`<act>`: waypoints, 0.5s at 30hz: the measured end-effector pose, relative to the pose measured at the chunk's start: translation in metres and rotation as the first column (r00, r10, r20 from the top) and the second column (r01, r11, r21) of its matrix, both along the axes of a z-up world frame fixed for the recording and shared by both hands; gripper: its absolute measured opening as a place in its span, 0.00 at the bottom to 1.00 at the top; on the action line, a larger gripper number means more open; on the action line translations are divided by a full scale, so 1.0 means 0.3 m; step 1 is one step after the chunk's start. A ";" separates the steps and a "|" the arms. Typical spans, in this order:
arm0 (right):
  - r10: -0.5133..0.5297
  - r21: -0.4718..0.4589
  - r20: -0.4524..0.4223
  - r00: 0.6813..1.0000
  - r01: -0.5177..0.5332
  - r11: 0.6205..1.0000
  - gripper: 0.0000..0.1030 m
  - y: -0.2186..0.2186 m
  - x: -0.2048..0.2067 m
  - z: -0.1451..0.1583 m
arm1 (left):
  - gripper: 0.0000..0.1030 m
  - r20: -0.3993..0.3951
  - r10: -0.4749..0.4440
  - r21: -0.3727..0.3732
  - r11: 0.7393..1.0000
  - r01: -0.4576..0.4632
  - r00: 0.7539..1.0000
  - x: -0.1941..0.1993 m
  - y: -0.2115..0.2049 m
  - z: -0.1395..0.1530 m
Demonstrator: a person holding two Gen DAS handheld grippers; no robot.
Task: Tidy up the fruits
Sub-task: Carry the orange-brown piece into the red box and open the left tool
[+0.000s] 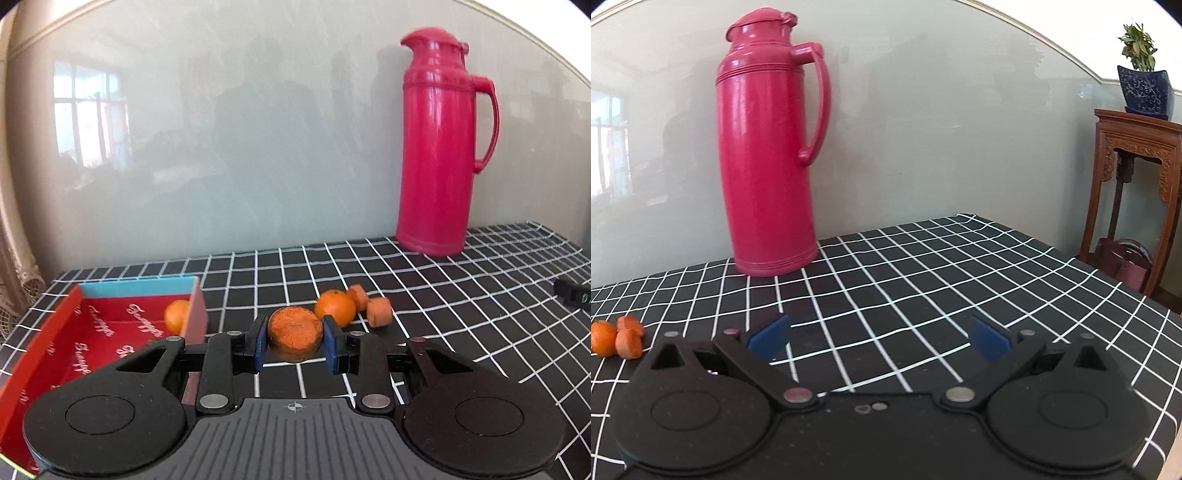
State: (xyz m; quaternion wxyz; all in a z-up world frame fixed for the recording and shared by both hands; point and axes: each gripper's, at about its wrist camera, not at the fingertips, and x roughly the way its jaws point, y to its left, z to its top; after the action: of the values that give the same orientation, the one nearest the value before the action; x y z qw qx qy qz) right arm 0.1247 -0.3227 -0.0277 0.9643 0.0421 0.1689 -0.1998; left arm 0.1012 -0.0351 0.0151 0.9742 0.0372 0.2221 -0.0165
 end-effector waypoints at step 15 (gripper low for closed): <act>0.059 0.004 -0.004 0.998 -0.058 0.998 1.00 0.103 0.023 -0.002 | 0.30 0.039 0.113 -0.005 0.994 -0.113 0.993 -0.057 0.191 0.035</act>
State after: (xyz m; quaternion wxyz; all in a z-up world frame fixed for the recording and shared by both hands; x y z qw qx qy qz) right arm 0.1316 -0.2918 -0.0283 0.9692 0.0386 0.1727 -0.1712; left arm 0.0841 0.0223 0.0256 0.9777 0.0236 0.2048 0.0392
